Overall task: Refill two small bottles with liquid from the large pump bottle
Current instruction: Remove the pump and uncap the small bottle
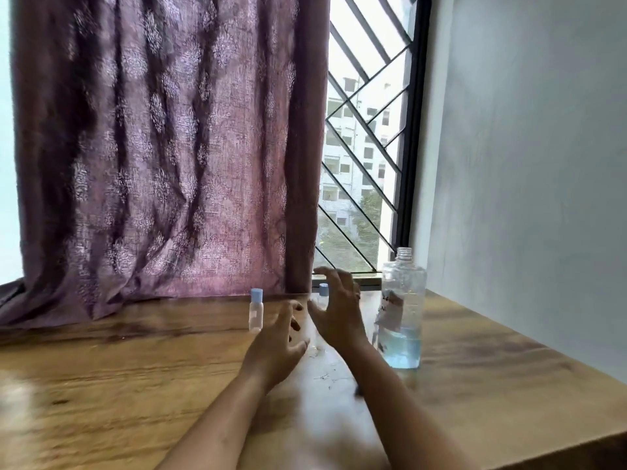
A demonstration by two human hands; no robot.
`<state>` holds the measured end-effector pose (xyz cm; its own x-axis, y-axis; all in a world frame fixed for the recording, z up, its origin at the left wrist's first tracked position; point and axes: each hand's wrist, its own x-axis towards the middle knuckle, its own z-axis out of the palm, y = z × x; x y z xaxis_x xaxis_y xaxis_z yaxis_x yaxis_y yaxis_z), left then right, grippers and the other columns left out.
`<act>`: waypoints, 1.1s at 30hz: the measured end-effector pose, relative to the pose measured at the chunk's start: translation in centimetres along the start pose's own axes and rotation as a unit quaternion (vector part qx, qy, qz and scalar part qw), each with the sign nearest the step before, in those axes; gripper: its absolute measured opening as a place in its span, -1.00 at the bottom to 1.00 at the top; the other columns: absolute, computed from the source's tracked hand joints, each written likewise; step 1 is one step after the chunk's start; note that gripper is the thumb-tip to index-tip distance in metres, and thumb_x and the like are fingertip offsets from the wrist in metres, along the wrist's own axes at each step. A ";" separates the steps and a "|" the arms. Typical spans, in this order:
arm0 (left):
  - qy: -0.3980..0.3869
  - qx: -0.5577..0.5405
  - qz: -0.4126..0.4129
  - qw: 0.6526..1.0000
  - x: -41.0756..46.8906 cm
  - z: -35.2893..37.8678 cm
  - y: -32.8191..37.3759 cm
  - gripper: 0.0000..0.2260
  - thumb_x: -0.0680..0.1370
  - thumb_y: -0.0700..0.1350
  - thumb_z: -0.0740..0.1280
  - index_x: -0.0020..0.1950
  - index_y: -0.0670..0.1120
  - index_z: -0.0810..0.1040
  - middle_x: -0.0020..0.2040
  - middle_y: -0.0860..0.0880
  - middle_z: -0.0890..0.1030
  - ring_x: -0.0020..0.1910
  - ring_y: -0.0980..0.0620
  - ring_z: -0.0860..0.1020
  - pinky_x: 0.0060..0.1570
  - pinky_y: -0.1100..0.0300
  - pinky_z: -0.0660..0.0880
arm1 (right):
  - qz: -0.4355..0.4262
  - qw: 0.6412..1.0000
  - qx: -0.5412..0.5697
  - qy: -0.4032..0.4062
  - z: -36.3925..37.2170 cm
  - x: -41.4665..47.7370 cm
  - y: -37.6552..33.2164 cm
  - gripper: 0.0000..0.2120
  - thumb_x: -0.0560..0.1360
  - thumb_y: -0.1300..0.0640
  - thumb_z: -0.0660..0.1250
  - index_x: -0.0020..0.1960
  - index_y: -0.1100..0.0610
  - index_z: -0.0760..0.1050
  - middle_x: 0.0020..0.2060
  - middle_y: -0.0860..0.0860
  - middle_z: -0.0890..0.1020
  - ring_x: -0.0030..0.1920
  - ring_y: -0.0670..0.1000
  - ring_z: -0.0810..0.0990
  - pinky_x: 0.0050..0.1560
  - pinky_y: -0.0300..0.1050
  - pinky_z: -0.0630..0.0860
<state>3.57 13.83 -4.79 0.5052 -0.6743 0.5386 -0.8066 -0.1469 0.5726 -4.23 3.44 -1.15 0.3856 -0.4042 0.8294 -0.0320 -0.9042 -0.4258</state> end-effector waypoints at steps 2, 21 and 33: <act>-0.013 0.014 0.012 1.000 0.3 -0.2 -1.2 -0.53 0.45 -0.06 0.38 0.29 0.10 0.27 -0.07 0.11 0.47 -0.18 0.09 0.51 -0.04 0.08 0.54 | 0.104 0.993 -0.020 -0.047 2.4 1.1 2.0 -0.53 0.36 0.25 0.36 0.25 0.08 0.40 0.21 0.10 0.40 0.24 0.11 0.36 0.18 -0.21 0.19; 0.070 -0.046 -0.036 0.996 2.1 -0.3 -4.1 -0.63 0.45 -0.09 0.36 0.21 0.08 0.33 -0.12 0.06 0.55 -0.24 0.05 0.53 -0.12 0.05 0.54 | 0.262 0.941 -0.077 -0.199 6.4 3.7 8.4 -0.62 0.46 0.10 0.37 0.23 0.10 0.38 0.12 0.14 0.58 0.14 0.13 0.52 0.02 -0.12 0.39; -0.027 -0.084 -0.079 0.993 1.7 -0.1 -2.7 -0.46 0.35 -0.11 0.52 0.26 0.02 0.40 0.00 0.07 0.59 0.01 0.04 0.55 -0.06 0.36 0.43 | 0.168 0.945 0.062 -0.273 2.2 0.9 1.4 -0.64 0.28 0.05 0.53 0.03 0.12 0.56 -0.21 -0.02 0.58 -0.18 -0.04 0.54 -0.16 -0.14 0.47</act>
<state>6.65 13.13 -5.36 0.6013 -0.6903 0.4024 -0.6534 -0.1349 0.7449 -1.94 2.13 -1.78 0.7921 -0.5042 0.3440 -0.1425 -0.7007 -0.6991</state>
